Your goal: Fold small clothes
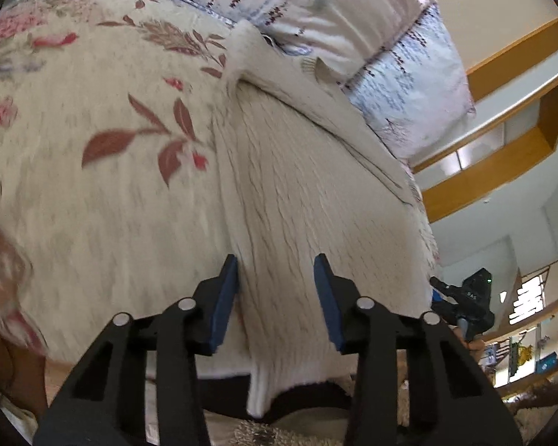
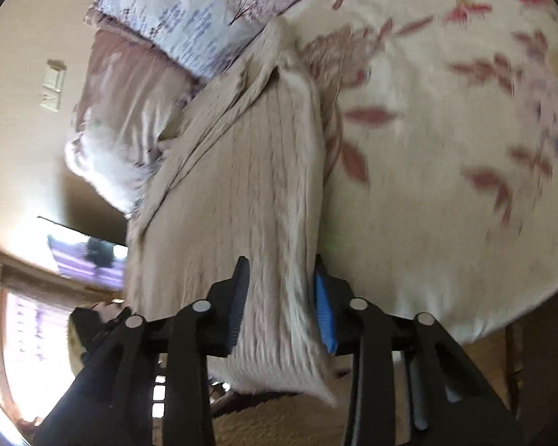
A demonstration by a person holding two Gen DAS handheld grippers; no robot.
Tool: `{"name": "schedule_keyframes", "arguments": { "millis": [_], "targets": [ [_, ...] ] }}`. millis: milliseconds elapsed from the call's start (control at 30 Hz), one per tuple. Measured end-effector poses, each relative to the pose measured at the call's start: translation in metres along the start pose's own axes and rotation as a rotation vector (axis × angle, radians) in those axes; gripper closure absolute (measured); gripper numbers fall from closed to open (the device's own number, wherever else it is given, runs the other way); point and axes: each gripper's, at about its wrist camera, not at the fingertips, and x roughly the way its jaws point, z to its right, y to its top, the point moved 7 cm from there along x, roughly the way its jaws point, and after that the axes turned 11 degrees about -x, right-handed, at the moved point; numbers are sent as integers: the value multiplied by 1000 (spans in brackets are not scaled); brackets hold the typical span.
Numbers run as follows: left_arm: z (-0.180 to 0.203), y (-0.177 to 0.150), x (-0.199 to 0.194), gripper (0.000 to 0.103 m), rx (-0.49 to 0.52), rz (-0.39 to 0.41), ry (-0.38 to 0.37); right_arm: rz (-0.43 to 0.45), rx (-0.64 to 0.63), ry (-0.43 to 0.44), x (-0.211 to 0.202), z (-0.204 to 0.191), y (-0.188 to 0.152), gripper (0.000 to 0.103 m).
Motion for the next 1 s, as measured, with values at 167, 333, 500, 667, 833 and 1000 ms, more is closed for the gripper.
{"name": "schedule_keyframes", "arguments": {
  "millis": [167,333,500,667,833,1000],
  "targets": [
    [3,-24,-2,66,-10,-46,-70,-26,-56,32,-5,-12,-24,74],
    [8,-43,0,74,19,-91,-95,-63,-148,35,-4,-29,-40,79],
    [15,-54,8,95,81,-122,-45,-40,-216,-45,-1,-36,-35,94],
    [28,-38,3,97,164,-47,27,192,-341,-169,-29,-55,-2,95],
    [47,4,-11,97,219,90,82,373,-444,-267,-47,-72,28,95],
    [67,42,-18,97,274,208,144,465,-506,-323,-51,-82,45,95]
  ]
}}
